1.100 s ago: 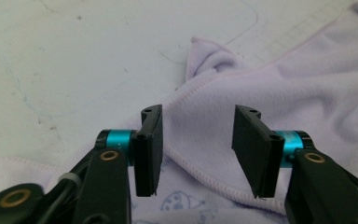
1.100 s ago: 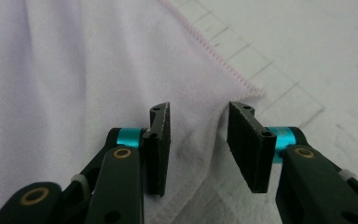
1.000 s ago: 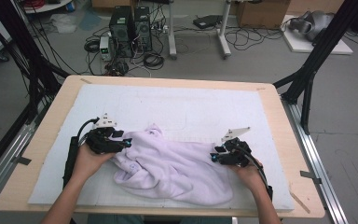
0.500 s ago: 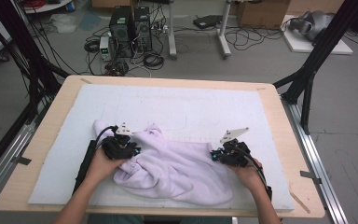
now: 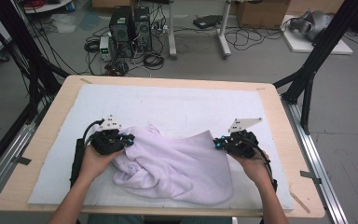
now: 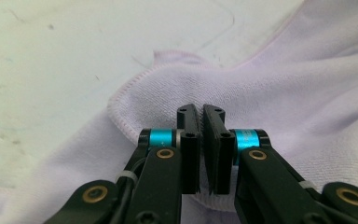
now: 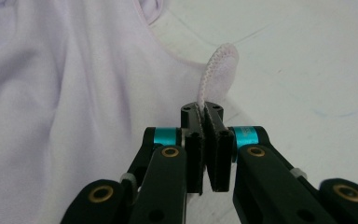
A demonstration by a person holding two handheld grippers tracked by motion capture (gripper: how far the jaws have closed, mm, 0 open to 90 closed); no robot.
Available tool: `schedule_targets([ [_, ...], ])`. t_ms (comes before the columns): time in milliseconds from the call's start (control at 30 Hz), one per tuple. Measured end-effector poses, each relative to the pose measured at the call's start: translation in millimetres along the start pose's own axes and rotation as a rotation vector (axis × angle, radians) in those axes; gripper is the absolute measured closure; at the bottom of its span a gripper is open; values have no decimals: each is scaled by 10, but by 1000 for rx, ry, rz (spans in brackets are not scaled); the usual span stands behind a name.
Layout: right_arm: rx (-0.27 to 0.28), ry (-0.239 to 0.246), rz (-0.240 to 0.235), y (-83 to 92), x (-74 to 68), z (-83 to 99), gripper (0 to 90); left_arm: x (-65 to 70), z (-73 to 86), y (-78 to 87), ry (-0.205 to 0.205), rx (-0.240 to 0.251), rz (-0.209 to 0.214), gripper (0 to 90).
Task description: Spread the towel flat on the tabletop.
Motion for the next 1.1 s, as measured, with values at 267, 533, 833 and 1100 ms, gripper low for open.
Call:
schedule_targets([
  [267,62,-10,15,169,81,-156,874,-72,-143,96,8,46,-23,852],
  [533,54,-28,25,189,129,-45,873,9,4,-12,-6,-64,34,838],
  [833,-68,-48,32,-12,210,309,873,-134,170,-41,66,-70,13,593],
  [1100,-60,-56,29,-9,241,303,872,-146,232,-221,78,-126,39,595],
])
Point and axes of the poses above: each handheld gripper's, and its own axes: y roughly backward along the jaws, z roughly out of its underside, x roughly to its right, the point moved 8 cm from there along -y, roughly forward along the jaws, and after that the axes turned 10 degrees about -y, right-handed, at the moved point
